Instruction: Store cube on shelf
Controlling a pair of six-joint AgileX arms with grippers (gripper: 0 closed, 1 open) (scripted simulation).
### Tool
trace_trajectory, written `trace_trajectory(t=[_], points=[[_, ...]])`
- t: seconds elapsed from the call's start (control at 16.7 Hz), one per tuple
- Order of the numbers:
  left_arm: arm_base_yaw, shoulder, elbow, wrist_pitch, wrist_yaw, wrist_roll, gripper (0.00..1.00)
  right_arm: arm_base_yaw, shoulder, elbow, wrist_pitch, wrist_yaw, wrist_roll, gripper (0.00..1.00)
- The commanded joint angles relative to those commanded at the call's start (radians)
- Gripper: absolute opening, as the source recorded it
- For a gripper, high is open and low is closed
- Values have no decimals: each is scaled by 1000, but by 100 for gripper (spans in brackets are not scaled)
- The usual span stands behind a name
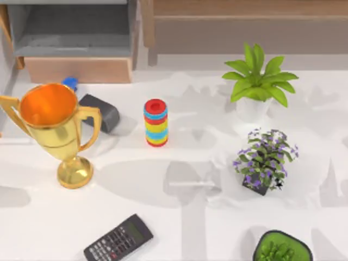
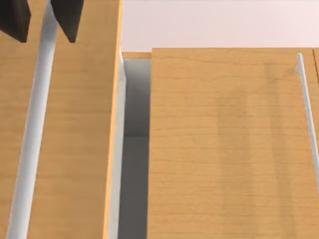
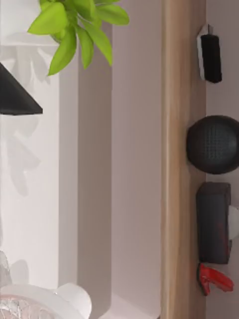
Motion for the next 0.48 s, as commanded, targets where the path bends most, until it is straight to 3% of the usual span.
trace_trajectory(t=[0.42, 0.48], points=[[0, 0, 0, 0, 0, 0, 98, 0, 0, 0, 0, 0, 0, 100], [0, 0, 0, 0, 0, 0, 100, 0, 0, 0, 0, 0, 0, 100]])
